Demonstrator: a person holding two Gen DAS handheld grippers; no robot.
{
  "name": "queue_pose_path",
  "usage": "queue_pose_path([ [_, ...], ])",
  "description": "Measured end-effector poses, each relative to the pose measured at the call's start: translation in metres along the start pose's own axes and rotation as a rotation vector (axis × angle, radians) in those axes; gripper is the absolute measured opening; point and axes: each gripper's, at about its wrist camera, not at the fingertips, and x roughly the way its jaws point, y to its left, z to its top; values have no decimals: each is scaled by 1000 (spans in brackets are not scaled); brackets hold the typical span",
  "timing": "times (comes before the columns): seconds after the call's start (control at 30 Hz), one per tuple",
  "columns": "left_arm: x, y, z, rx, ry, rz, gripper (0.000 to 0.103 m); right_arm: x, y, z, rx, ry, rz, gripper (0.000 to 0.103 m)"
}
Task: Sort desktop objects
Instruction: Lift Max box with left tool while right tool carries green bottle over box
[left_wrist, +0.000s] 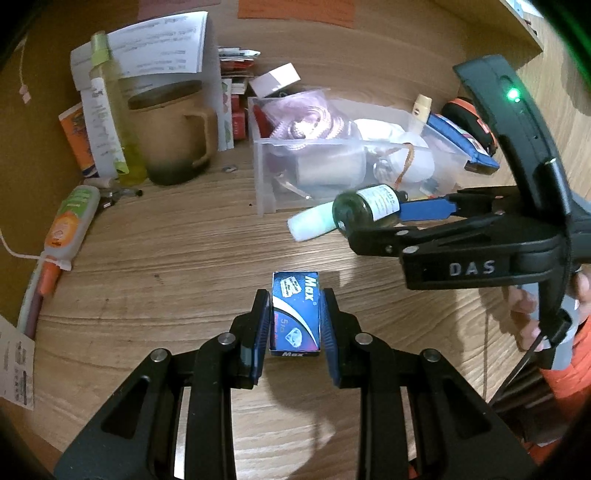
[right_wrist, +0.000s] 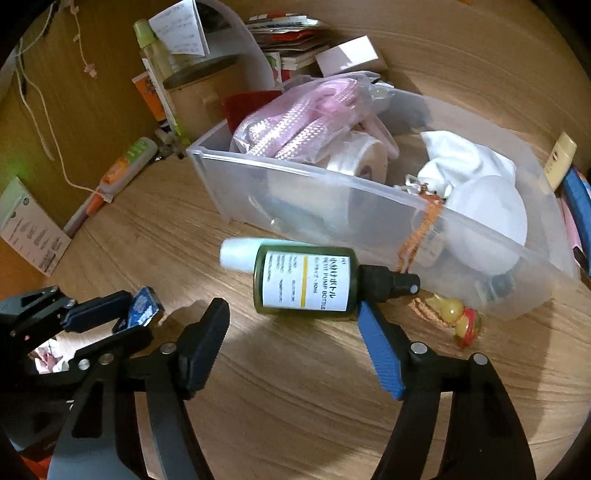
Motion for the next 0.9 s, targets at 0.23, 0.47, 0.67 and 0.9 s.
queue_pose_path([
  [0.23, -6, 11, -1, -32, -16, 0, 27, 10, 1, -3, -2, 32, 2, 20],
  [0.47, -9, 14, -2, -45, -28, -10, 27, -11, 8, -19, -36, 16, 14, 65],
  [0.67, -12, 18, -2, -68, -34, -19, 27, -30, 18, -7, -74, -72, -19, 73],
  [0.9, -22, 25, -6, -93, -51, -5, 27, -1, 29, 17, -109, -30, -31, 73],
])
